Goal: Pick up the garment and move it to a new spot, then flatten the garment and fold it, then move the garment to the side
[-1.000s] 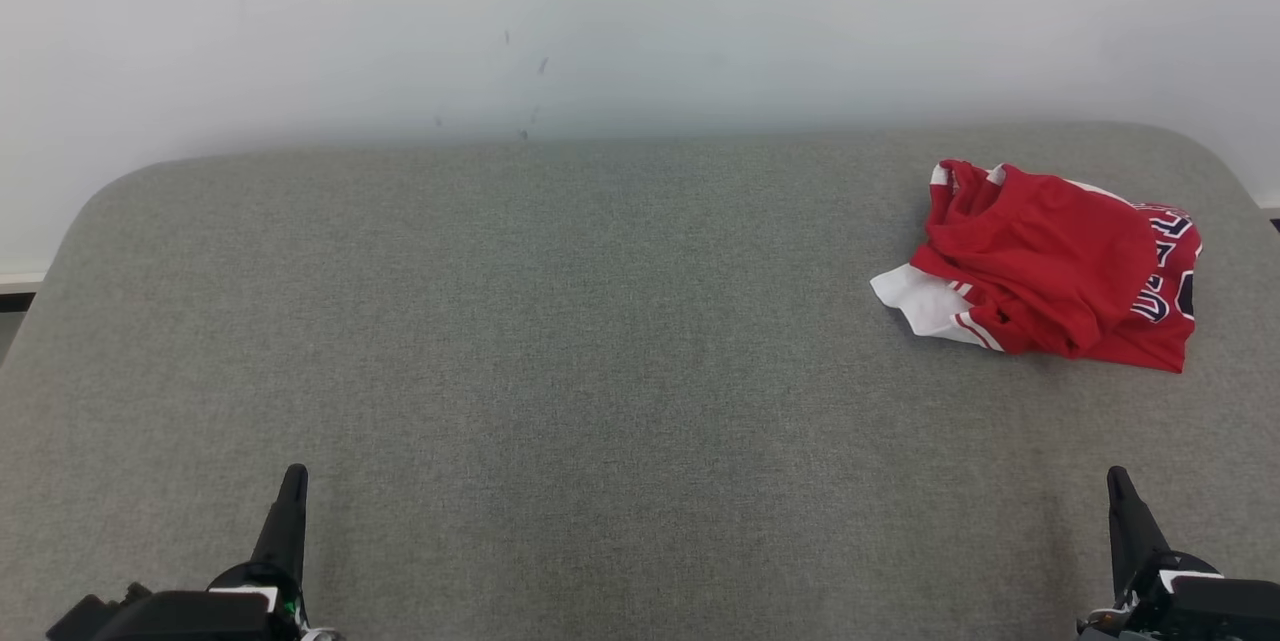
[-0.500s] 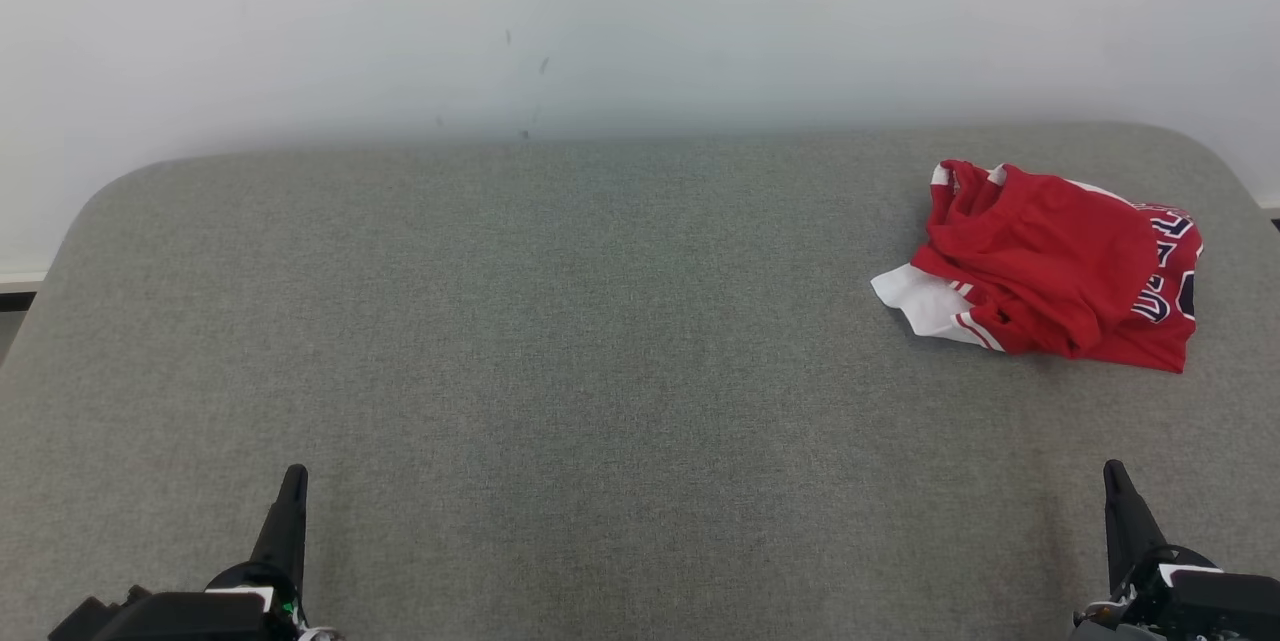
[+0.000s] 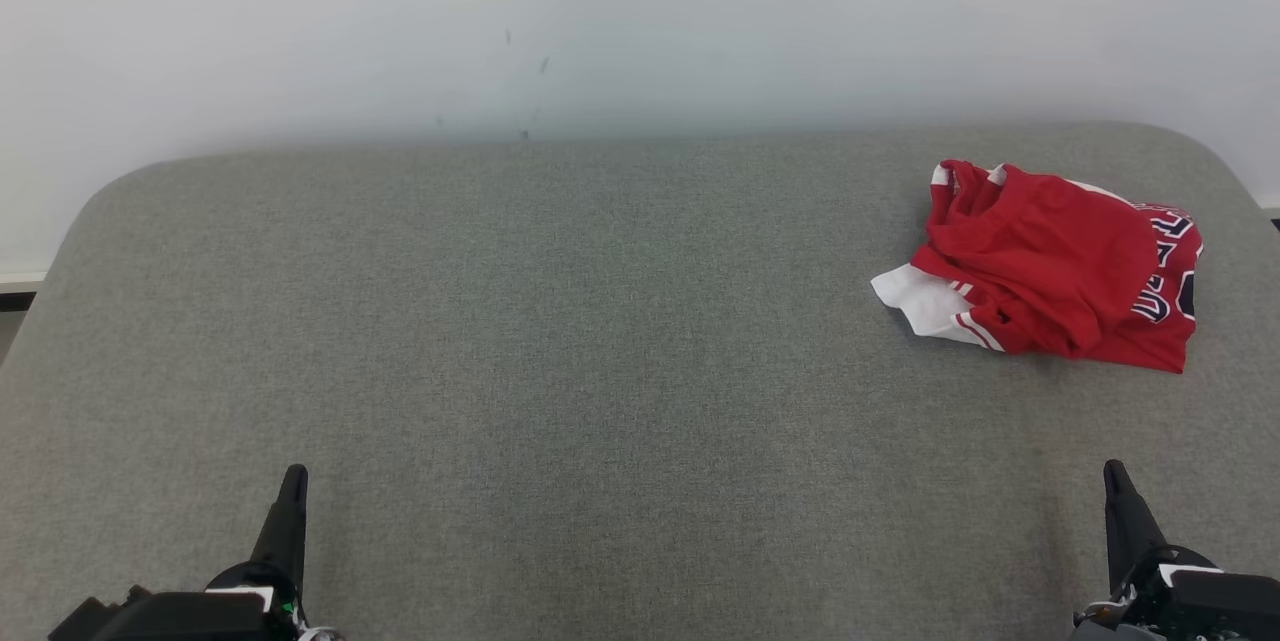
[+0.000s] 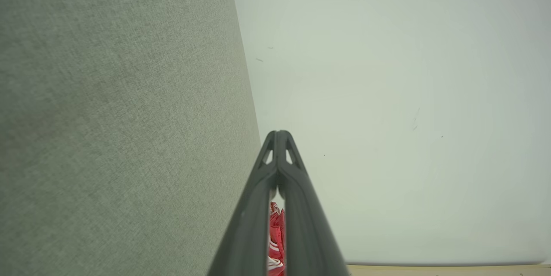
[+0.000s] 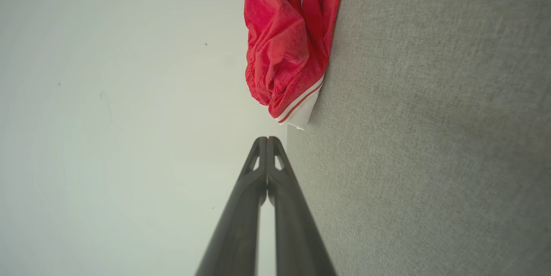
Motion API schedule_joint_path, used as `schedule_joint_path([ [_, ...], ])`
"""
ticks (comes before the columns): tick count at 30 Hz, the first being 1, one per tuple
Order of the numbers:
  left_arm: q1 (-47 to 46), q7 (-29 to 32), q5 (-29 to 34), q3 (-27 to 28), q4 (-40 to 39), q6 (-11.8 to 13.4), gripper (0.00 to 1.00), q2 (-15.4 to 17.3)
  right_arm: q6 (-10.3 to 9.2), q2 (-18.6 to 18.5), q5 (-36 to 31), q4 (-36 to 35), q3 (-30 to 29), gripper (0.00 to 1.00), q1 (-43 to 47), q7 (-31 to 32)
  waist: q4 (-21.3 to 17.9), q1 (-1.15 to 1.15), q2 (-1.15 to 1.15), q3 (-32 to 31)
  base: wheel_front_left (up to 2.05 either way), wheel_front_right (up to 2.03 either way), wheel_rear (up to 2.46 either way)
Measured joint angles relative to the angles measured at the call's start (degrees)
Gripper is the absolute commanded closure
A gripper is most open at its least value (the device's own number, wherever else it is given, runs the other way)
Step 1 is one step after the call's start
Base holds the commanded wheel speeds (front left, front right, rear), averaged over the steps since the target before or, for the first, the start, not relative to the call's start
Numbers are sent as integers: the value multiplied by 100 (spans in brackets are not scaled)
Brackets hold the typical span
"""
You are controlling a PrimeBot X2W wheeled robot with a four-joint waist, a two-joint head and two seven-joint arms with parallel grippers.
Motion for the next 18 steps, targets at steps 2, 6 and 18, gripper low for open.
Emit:
schedule_joint_path([
  [2,0,0,0,0,0,0,100,0,1,0,0,0,0,100,0,0,0,0,0,0,0,0,0],
  [6,-1,0,0,0,0,0,100,0,1,0,0,0,0,100,0,0,0,0,0,0,0,0,0],
  [18,-1,0,0,0,0,0,100,0,8,0,1,2,1,100,0,0,0,0,0,0,0,0,0],
])
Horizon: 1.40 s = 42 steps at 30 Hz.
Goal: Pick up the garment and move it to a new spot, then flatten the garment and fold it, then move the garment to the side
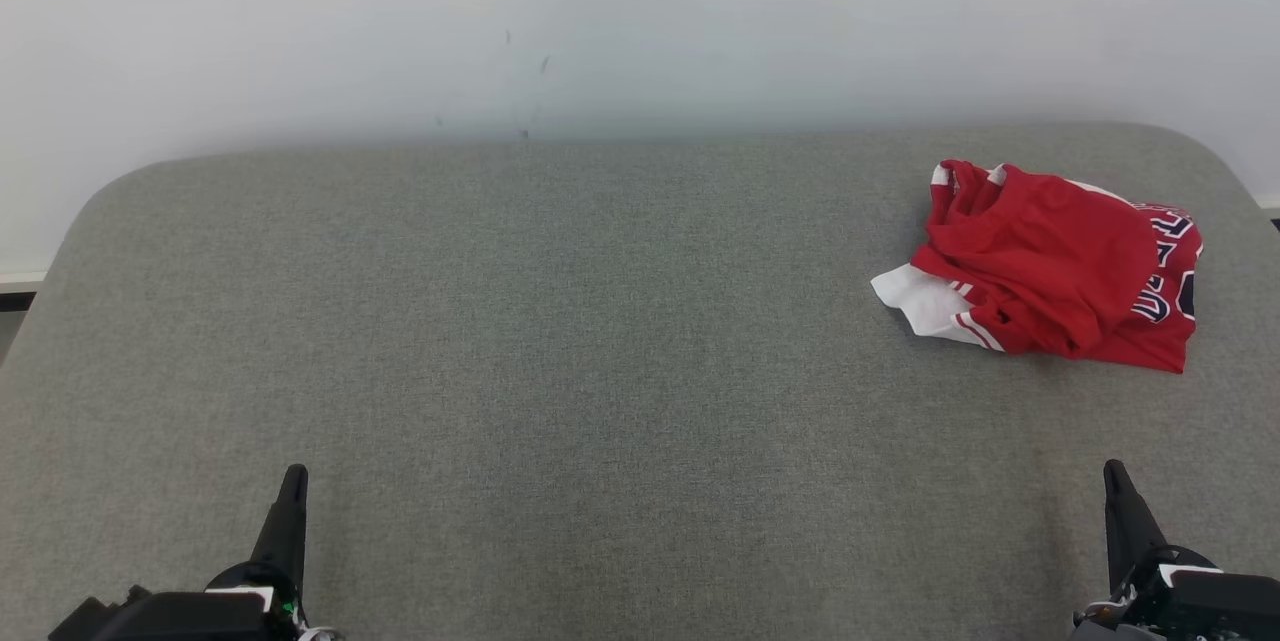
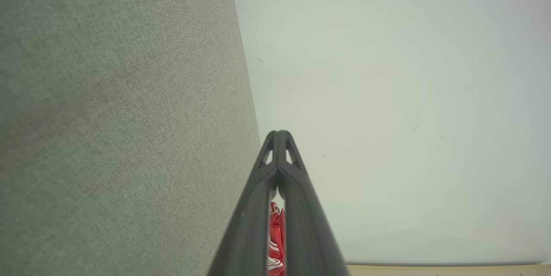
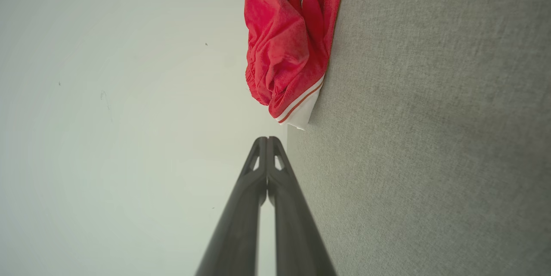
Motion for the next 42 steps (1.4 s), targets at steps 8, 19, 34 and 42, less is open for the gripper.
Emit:
schedule_joint_path([
  [8,0,0,0,0,0,0,100,0,0,0,5,1,0,100,0,0,0,0,0,0,0,0,0],
  [19,0,0,0,-1,0,0,100,-1,0,0,7,1,0,100,0,0,0,0,0,0,0,0,0],
  [34,0,0,0,-1,-1,0,100,-1,0,0,7,2,0,100,0,0,0,0,0,0,0,0,0],
  [42,0,0,0,-1,-1,0,100,-1,0,0,7,2,0,100,0,0,0,0,0,0,0,0,0],
])
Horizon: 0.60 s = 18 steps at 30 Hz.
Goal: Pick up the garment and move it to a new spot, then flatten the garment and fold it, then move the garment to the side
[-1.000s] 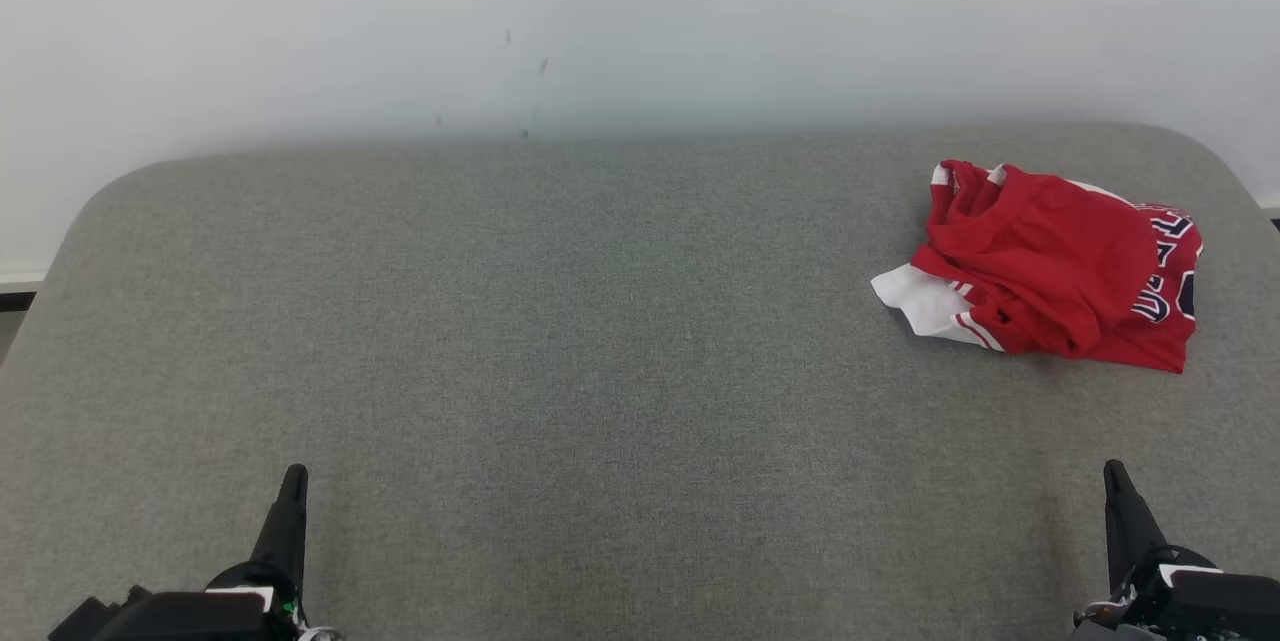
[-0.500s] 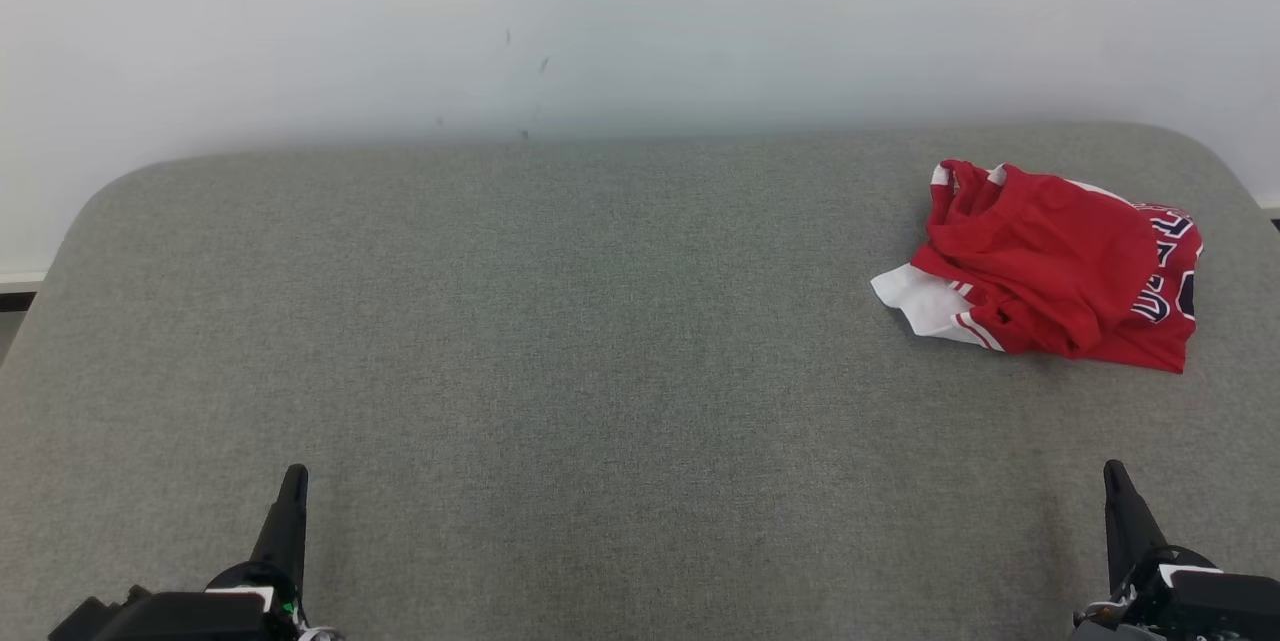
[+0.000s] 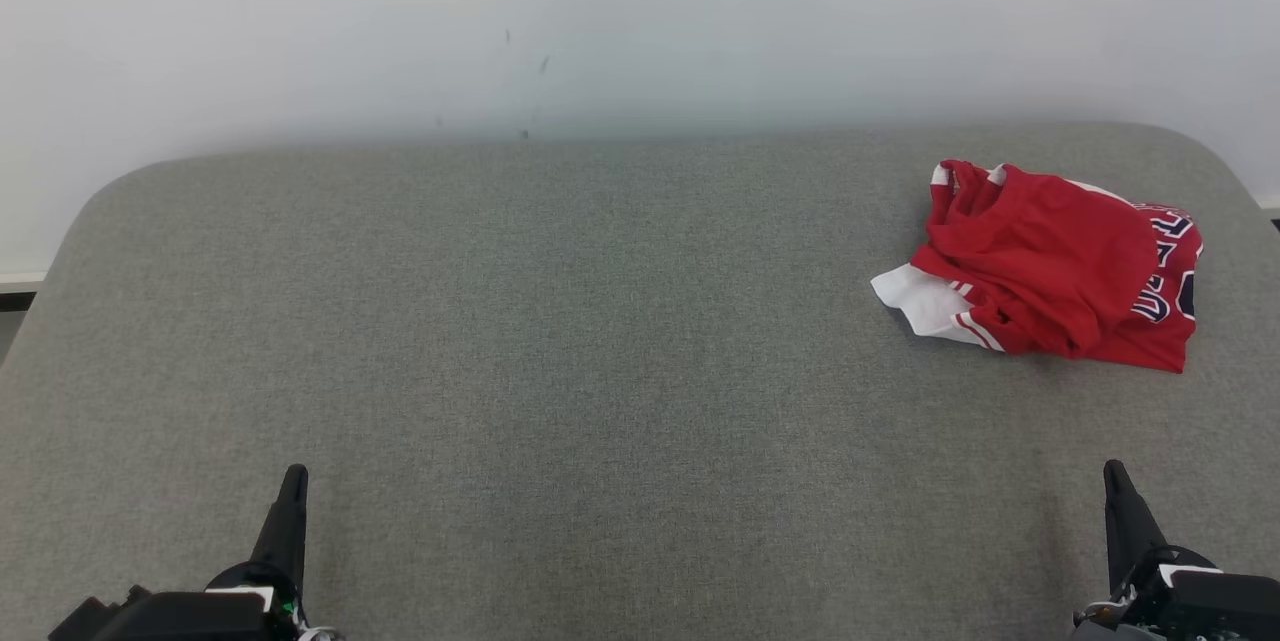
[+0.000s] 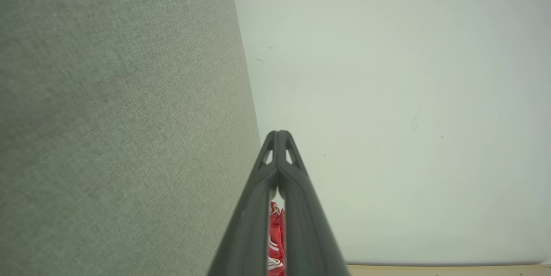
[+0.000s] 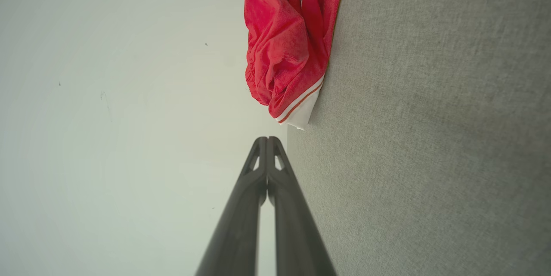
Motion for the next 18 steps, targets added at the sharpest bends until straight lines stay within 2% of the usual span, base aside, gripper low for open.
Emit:
schedule_joint_path([
  [18,-1,0,0,0,0,0,100,0,1,0,0,1,0,100,0,0,0,0,0,0,0,0,0],
])
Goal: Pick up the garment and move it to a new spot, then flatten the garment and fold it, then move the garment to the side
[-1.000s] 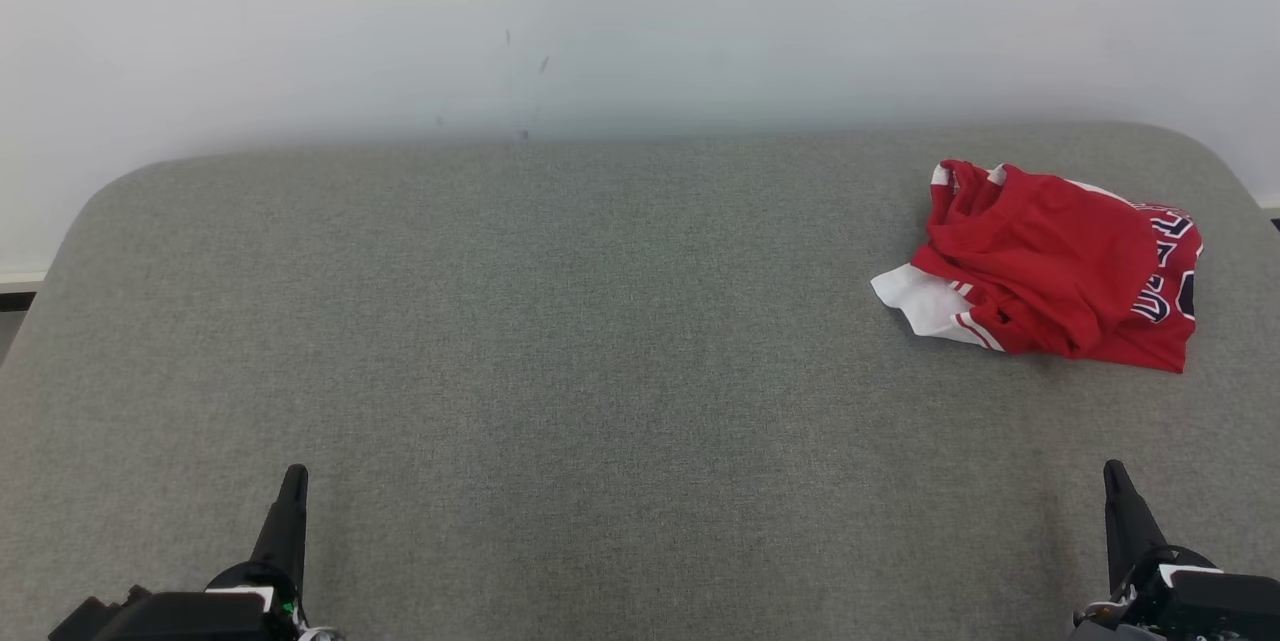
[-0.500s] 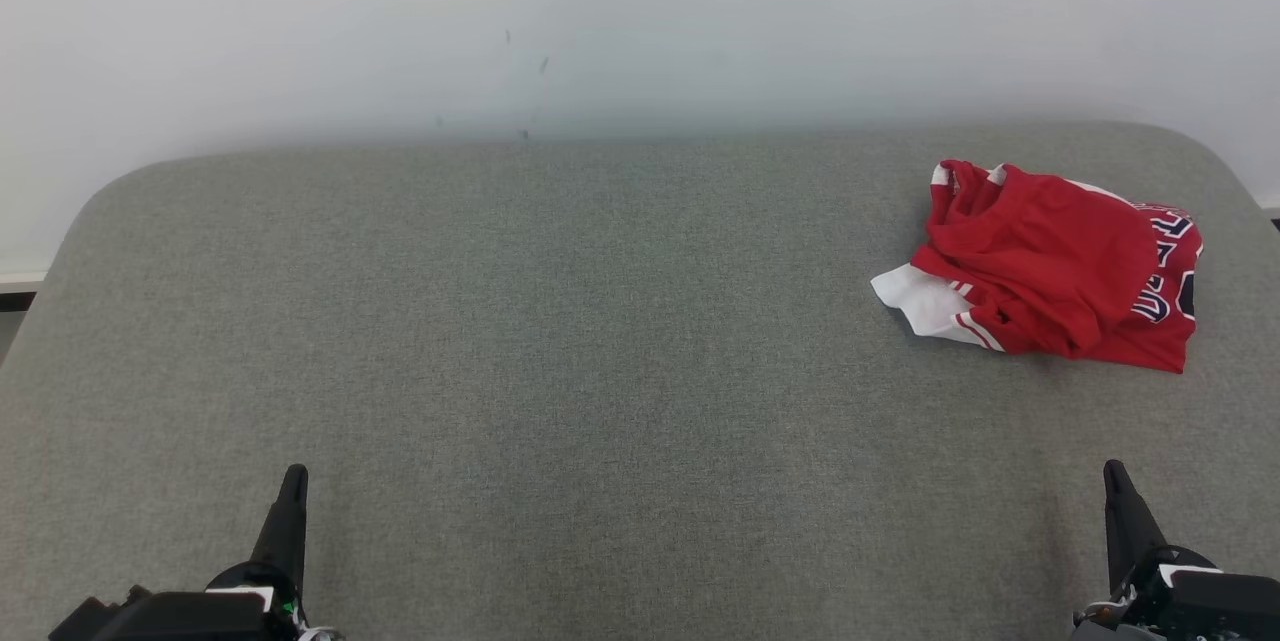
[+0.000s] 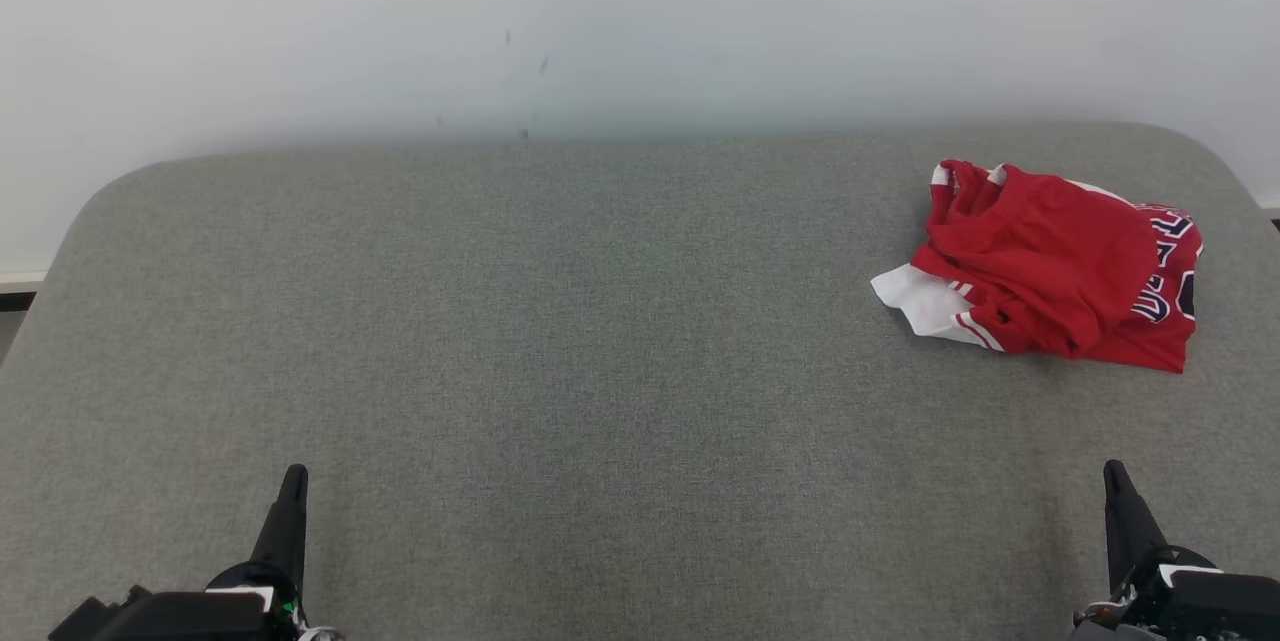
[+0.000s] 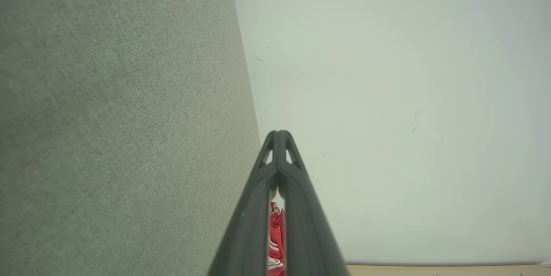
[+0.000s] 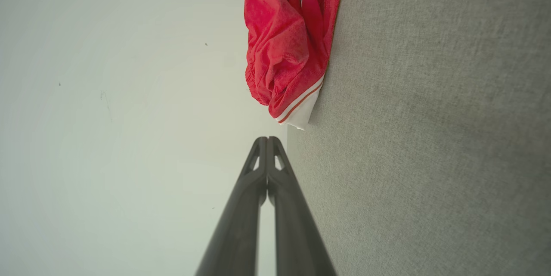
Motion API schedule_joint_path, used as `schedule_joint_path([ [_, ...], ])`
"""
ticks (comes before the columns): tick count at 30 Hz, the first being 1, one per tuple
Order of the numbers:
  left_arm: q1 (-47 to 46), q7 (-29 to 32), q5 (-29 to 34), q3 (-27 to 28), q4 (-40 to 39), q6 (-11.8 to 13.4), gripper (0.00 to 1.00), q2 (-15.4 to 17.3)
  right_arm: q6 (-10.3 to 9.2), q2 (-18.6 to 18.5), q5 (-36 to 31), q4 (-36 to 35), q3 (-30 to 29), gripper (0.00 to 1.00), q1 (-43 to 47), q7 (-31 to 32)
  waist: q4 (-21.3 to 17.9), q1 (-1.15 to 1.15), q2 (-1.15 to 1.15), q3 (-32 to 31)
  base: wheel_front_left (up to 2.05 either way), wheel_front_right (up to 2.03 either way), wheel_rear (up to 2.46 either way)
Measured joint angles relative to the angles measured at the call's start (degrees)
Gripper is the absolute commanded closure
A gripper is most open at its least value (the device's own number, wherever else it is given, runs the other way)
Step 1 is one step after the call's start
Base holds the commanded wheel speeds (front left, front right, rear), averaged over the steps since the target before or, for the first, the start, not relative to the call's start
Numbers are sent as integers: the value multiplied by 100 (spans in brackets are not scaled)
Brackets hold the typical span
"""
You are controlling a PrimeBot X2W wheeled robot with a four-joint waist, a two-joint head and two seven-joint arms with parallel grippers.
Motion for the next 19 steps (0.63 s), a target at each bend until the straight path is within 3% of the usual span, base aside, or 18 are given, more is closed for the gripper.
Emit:
schedule_joint_path([
  [19,0,0,0,0,0,0,100,0,0,0,1,0,0,100,0,0,0,0,0,0,0,0,0],
])
